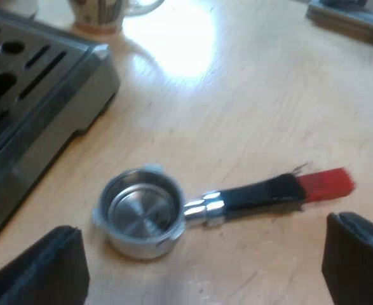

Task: Place mug into machine

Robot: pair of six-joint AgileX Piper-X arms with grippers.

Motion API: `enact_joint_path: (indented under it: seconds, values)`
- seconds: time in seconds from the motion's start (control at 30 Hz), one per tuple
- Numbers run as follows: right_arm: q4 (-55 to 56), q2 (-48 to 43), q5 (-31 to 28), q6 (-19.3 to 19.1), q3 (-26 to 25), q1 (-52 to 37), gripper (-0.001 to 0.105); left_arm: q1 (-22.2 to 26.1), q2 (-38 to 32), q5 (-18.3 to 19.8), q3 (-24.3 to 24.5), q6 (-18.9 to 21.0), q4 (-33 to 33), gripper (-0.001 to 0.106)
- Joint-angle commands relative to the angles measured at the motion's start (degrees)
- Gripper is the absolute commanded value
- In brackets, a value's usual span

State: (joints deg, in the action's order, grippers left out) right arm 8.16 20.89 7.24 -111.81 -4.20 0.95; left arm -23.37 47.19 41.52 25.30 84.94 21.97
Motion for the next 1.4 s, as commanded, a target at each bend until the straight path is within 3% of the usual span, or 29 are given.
enact_joint_path:
  seconds: [0.03,0.23,0.5,0.93,1.17,1.4]
  values:
    - [-0.9,0.0,-0.2,0.1,1.0,0.0,0.063,-0.4,1.1,-0.6,0.1,0.7,-2.2,0.077]
    - [-5.7,3.9,-0.2,1.1,2.3,0.0,0.063,-0.4,4.0,-2.3,0.1,0.7,-6.5,0.077]
    - [-18.8,17.9,0.5,1.5,2.3,0.0,0.063,-0.4,6.2,-6.4,0.1,0.7,-10.1,0.077]
    - [-38.2,40.8,1.8,3.2,-0.2,3.6,0.063,-0.4,6.2,-6.4,0.1,0.7,-10.6,0.077]
    - [-43.8,51.9,-5.4,4.1,-3.7,6.9,0.063,-0.4,6.2,-6.4,0.1,0.7,-10.6,0.077]
    - [-48.7,58.3,-6.0,4.5,-5.3,6.9,0.063,-0.4,6.2,-6.4,0.1,1.4,-10.5,0.077]
